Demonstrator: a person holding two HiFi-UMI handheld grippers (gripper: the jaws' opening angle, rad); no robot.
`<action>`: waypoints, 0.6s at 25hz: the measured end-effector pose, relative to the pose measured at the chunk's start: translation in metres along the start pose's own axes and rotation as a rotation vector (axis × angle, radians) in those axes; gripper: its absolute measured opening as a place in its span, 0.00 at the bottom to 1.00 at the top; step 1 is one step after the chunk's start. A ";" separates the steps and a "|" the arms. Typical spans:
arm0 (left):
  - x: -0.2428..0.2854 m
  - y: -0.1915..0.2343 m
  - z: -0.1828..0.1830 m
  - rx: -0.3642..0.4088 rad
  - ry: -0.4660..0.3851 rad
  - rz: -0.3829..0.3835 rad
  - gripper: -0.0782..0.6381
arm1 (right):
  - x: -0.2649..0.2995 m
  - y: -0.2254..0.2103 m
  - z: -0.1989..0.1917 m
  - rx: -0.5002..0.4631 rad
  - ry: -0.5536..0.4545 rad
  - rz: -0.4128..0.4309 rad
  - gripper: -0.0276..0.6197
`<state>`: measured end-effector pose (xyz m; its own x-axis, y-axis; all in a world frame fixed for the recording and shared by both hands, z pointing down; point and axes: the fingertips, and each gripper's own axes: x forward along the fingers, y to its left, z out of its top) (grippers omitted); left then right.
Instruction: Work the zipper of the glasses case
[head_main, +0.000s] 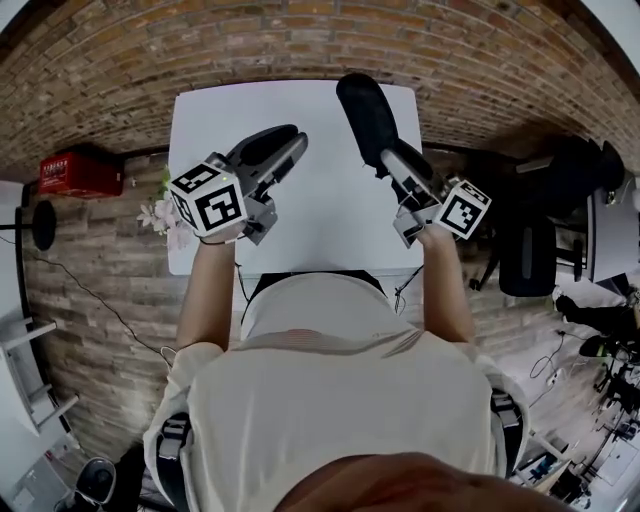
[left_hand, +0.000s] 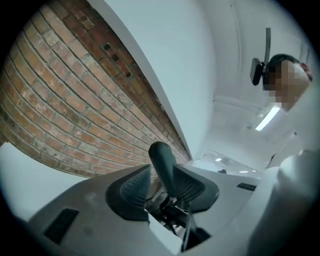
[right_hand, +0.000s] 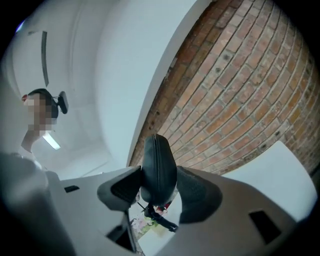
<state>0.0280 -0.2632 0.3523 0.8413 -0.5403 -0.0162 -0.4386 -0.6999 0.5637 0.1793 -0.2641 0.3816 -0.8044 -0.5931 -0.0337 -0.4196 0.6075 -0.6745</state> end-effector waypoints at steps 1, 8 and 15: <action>0.002 -0.009 0.002 -0.009 0.010 -0.046 0.33 | -0.002 0.009 0.004 -0.003 -0.002 0.028 0.47; 0.010 -0.060 0.013 0.006 0.061 -0.284 0.50 | -0.004 0.068 0.011 -0.049 0.062 0.227 0.47; 0.019 -0.076 0.018 -0.015 0.061 -0.359 0.51 | 0.003 0.096 -0.008 -0.050 0.163 0.352 0.47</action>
<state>0.0718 -0.2285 0.2947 0.9582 -0.2326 -0.1666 -0.1076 -0.8326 0.5434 0.1334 -0.2031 0.3226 -0.9574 -0.2544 -0.1366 -0.1226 0.7865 -0.6053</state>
